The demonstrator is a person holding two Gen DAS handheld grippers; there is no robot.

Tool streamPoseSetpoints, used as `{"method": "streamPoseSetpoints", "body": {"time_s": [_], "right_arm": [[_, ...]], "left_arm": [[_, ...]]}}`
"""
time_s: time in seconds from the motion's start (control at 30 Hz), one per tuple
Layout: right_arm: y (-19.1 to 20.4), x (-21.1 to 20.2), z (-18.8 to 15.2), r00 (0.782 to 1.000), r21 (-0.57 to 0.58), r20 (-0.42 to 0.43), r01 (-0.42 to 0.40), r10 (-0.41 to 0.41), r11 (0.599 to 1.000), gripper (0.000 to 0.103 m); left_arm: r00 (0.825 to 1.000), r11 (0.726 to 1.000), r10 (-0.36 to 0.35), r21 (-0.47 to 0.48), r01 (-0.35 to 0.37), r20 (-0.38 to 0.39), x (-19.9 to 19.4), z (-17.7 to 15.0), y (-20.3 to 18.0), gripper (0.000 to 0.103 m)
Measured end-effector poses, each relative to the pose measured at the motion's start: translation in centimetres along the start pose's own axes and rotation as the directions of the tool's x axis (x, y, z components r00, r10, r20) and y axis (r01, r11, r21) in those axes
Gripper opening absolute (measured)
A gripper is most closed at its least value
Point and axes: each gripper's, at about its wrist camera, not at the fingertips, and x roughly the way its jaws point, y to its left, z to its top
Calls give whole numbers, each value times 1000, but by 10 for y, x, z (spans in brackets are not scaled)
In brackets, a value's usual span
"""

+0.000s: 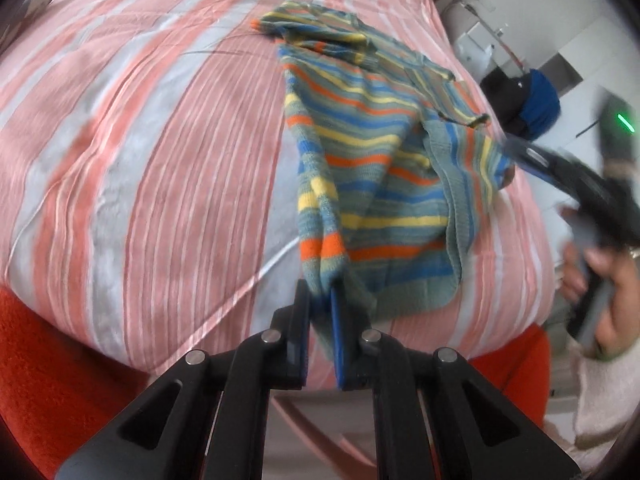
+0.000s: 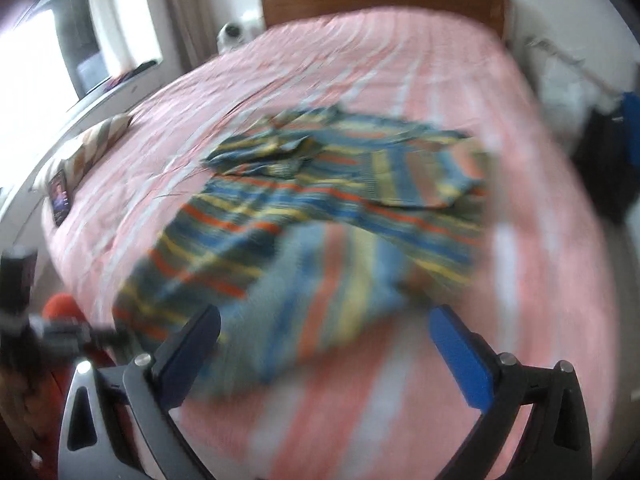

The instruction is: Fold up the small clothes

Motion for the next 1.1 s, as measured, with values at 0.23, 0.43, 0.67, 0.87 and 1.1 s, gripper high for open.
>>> {"method": "streamPoseSetpoints", "body": {"time_s": [0.23, 0.43, 0.67, 0.87, 1.1], "right_arm": [[22, 96, 8, 982, -63, -125, 133, -141, 989, 36], [-17, -8, -46, 998, 68, 1, 57, -57, 996, 5], [-69, -88, -172, 986, 214, -135, 126, -99, 969, 8], [-62, -73, -131, 999, 240, -12, 33, -31, 970, 65], [25, 43, 0, 1000, -41, 1, -10, 10, 999, 65]], "left_arm": [[1000, 1000, -21, -22, 21, 5, -4, 4, 14, 8], [1000, 999, -24, -36, 24, 10, -13, 5, 28, 7], [1000, 1000, -4, -29, 4, 2, -17, 4, 39, 10], [998, 998, -58, -23, 58, 13, -23, 1, 31, 49], [1000, 1000, 15, 22, -15, -2, 9, -2, 16, 73]]}}
